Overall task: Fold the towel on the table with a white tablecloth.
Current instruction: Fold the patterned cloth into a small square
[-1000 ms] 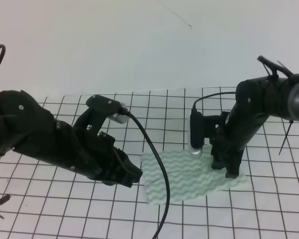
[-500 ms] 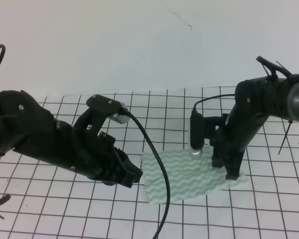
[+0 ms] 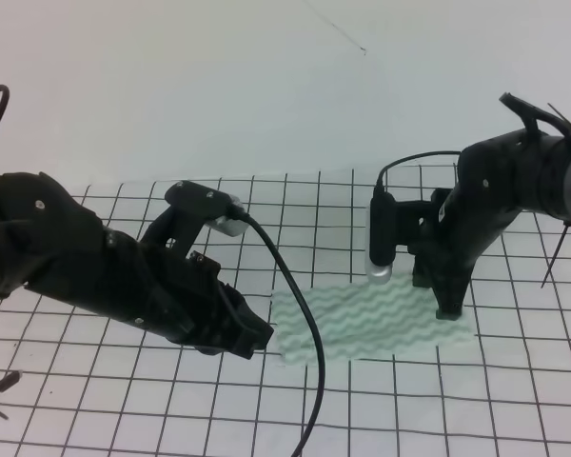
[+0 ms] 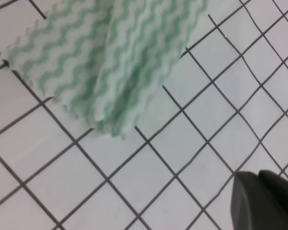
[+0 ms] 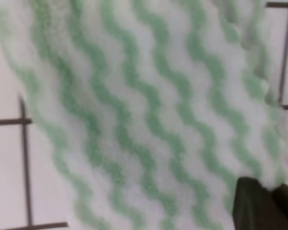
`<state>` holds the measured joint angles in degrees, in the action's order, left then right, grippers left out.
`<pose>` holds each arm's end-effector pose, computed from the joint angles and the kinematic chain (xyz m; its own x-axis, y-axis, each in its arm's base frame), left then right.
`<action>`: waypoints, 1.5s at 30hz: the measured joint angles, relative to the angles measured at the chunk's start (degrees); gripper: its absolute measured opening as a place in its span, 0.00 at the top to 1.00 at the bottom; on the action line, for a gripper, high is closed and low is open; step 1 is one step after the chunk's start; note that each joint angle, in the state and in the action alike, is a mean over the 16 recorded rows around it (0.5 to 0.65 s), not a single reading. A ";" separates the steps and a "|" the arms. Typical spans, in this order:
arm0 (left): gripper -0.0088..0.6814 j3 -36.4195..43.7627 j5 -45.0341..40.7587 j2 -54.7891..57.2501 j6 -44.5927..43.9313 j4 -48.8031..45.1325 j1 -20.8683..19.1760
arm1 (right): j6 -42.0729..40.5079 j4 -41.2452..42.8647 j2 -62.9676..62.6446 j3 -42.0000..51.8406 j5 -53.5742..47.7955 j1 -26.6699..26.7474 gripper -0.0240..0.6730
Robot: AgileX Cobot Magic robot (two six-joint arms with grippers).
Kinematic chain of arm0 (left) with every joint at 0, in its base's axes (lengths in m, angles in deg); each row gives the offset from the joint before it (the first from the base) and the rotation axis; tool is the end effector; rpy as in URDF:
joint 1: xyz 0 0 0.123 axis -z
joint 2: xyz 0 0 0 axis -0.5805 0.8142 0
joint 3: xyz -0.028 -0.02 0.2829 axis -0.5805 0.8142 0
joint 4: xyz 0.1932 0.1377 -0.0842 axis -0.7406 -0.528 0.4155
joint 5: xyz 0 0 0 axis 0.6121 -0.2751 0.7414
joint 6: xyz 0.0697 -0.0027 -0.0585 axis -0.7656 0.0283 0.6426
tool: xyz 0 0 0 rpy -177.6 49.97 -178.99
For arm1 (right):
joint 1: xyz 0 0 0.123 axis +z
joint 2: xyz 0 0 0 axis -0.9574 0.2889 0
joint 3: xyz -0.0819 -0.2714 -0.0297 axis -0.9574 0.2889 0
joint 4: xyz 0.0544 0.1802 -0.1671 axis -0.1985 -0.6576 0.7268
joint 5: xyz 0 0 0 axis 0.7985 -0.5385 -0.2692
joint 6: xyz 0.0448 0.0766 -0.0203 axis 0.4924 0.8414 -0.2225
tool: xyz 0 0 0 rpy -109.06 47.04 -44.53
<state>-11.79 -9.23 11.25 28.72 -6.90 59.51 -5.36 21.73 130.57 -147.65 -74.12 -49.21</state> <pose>0.2563 -0.1658 0.2596 -0.6956 0.4152 -0.5863 0.6860 0.6262 -0.3705 0.3876 0.1740 0.1688 -0.0394 -0.9811 -0.1894 -0.9410 0.1002 -0.3232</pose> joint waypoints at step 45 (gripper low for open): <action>0.79 -12.87 -0.71 19.50 3.16 4.12 -1.48 | -2.03 -20.64 -2.38 0.00 -0.41 1.01 0.81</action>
<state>-24.66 -9.94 30.75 31.89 -2.78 58.03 -7.39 1.09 128.19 -147.65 -74.53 -48.20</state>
